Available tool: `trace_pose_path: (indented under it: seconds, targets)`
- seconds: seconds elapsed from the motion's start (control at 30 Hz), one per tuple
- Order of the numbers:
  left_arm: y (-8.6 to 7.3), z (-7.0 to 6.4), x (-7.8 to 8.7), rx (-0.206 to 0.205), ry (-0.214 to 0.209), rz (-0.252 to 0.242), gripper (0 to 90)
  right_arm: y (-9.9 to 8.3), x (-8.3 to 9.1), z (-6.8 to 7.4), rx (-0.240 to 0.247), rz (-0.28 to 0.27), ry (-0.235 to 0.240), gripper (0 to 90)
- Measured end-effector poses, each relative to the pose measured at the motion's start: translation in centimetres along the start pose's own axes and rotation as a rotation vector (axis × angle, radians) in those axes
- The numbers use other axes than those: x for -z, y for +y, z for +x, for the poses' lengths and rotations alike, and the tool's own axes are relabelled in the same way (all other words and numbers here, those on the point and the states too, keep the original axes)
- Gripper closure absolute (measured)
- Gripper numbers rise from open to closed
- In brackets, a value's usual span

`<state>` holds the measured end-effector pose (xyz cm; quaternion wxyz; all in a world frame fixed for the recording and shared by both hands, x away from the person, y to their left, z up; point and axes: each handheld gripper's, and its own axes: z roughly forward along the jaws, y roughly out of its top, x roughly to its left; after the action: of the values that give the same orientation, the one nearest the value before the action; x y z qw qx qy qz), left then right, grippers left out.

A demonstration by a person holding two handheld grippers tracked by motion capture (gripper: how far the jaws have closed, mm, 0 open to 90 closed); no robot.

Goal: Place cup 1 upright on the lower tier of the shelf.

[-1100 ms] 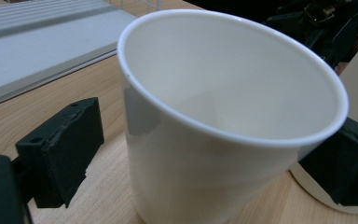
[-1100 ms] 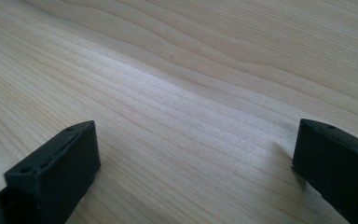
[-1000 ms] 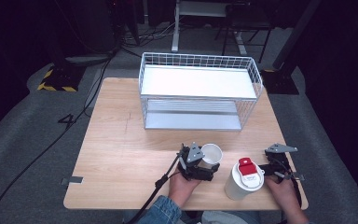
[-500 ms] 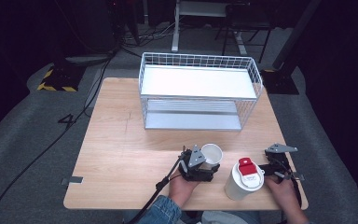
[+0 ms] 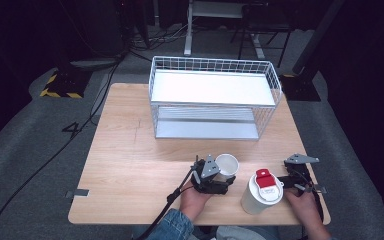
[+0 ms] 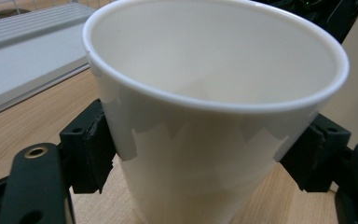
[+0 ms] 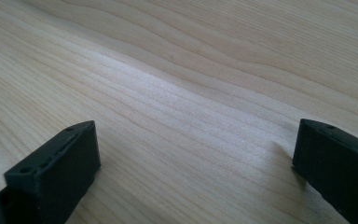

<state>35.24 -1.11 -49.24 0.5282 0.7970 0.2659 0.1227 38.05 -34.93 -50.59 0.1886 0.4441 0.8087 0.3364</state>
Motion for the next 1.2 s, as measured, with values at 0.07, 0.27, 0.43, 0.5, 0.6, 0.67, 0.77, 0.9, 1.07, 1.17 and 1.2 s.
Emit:
trace_pose_path:
  seconds: [0.07, 0.27, 0.43, 0.5, 0.6, 0.67, 0.77, 0.9, 1.07, 1.17, 1.2]
  targets:
    - [0.3, 0.2, 0.3, -0.002, -0.009, -0.007, 22.0, 0.0, 0.0, 0.0, 0.000, 0.000, 0.000, 0.7]
    - [1.6, 0.9, 1.5, -0.021, -0.035, -0.021, 22.0, 0.0, 0.0, 0.0, 0.000, 0.000, 0.000, 0.7]
    - [2.6, 1.6, 2.5, -0.023, -0.037, -0.039, 22.0, 0.0, 0.0, 0.0, 0.000, 0.000, 0.000, 0.7]
    - [3.2, 2.2, 3.0, -0.024, -0.027, -0.034, 22.0, 0.0, 0.0, 0.0, 0.001, 0.000, 0.000, 0.7]
    - [3.5, 2.8, 3.3, -0.022, -0.023, -0.027, 22.0, 0.0, 0.0, 0.0, 0.000, 0.000, 0.000, 0.7]
    - [3.6, 3.2, 3.5, -0.015, -0.015, -0.030, 22.0, 0.0, 0.0, 0.0, 0.000, 0.000, 0.000, 0.7]
    - [3.9, 3.9, 3.8, 0.002, -0.008, -0.038, 22.0, 0.0, 0.0, 0.0, 0.000, 0.000, 0.000, 0.7]
    - [4.1, 4.9, 3.8, 0.012, 0.005, -0.037, 22.0, 0.0, 0.0, 0.0, 0.000, 0.000, 0.000, 0.7]
    - [4.6, 6.0, 3.8, 0.029, 0.018, -0.056, 22.0, 0.0, 0.0, 0.0, 0.000, -0.001, -0.001, 0.7]
    - [5.0, 7.0, 3.9, 0.043, 0.018, -0.055, 22.0, 0.0, 0.0, 0.0, 0.000, -0.001, -0.001, 0.7]
    - [5.0, 7.0, 3.9, 0.043, 0.018, -0.055, 22.0, 0.0, 0.0, 0.0, 0.000, -0.001, -0.001, 0.7]
